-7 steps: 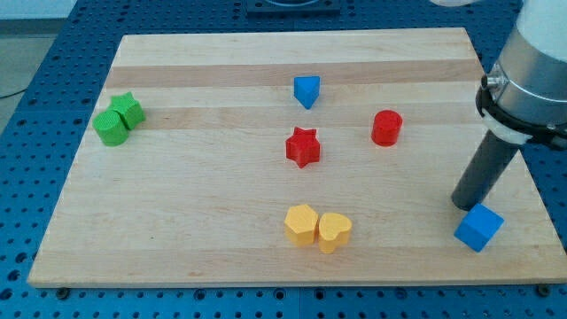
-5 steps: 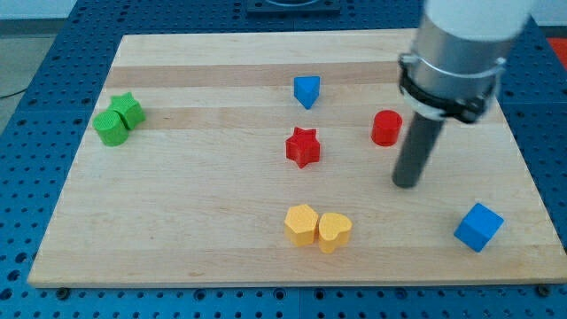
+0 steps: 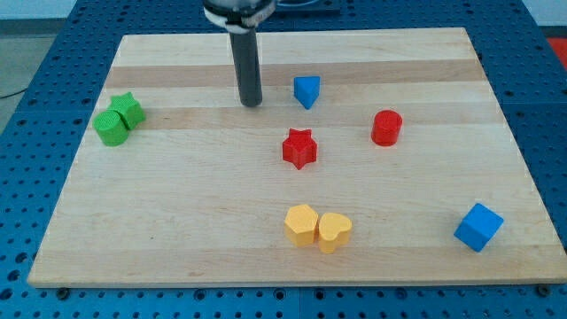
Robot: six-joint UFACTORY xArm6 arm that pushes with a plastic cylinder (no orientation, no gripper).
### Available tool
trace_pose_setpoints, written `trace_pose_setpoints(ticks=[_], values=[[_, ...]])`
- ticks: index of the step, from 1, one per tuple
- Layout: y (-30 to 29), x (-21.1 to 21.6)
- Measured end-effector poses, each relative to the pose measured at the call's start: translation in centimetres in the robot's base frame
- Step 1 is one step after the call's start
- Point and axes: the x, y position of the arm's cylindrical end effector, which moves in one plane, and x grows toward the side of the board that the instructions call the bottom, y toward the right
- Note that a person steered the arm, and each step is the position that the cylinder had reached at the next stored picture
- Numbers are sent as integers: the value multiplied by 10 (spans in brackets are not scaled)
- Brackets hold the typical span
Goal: Push blue triangle into the blue cube
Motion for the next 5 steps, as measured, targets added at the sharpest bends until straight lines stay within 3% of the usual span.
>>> trace_pose_setpoints(ticks=[1,2,5], values=[[12,-31],[37,-34],[74,3]])
